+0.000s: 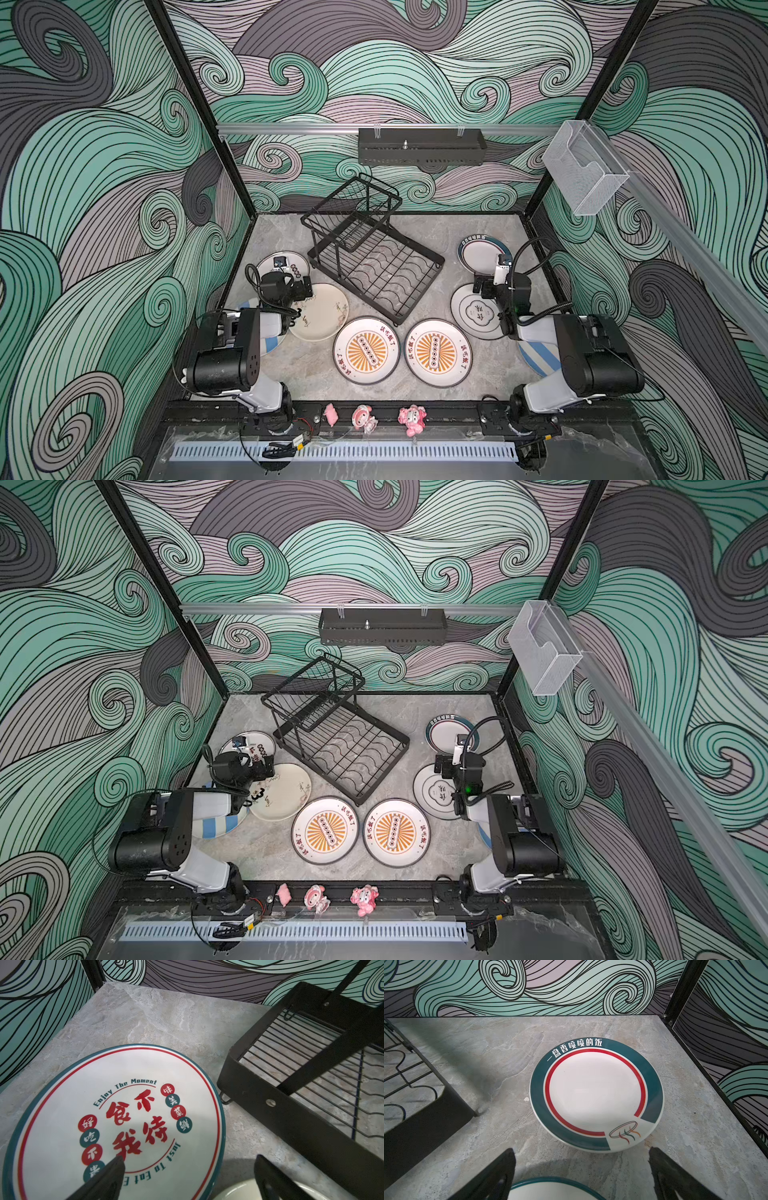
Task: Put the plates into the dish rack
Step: 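Move both grippers forward from rest toward the plates on the table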
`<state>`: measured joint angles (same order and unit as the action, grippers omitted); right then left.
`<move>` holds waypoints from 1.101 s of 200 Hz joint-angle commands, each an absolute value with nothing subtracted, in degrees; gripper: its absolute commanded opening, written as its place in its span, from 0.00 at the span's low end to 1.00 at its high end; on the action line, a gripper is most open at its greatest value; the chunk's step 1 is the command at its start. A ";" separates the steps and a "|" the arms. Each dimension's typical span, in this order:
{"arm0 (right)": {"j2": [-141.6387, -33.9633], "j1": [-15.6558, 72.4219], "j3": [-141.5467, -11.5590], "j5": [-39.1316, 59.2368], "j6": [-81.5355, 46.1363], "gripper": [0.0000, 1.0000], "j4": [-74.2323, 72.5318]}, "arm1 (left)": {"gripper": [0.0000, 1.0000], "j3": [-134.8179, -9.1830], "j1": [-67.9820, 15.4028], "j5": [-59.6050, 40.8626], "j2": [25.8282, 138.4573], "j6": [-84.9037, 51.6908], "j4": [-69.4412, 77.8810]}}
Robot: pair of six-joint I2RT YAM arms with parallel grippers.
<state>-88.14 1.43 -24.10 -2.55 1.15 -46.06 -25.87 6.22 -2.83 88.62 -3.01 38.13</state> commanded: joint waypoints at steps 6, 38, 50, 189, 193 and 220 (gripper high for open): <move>-87.98 1.49 -24.16 -2.21 1.56 0.99 -46.50 | 0.99 -27.16 5.89 -3.17 87.46 -2.33 37.84; -87.98 1.49 -24.17 -2.28 1.49 0.99 -46.49 | 0.99 -27.25 5.88 -3.16 87.61 -2.36 37.85; -87.98 1.51 -24.14 -2.24 1.49 0.99 -46.41 | 0.99 -27.22 5.89 -3.18 87.61 -2.36 37.87; -87.74 1.54 -23.89 -2.25 1.51 0.98 -46.72 | 0.99 -27.07 5.80 -2.99 87.45 -2.22 37.89; -87.60 1.50 -23.84 -2.32 1.53 0.97 -47.04 | 0.99 -26.99 5.80 -2.99 87.45 -2.28 38.00; -80.91 1.51 -27.84 -2.36 1.29 0.93 -35.28 | 0.99 -32.00 5.80 0.02 83.78 -3.59 26.72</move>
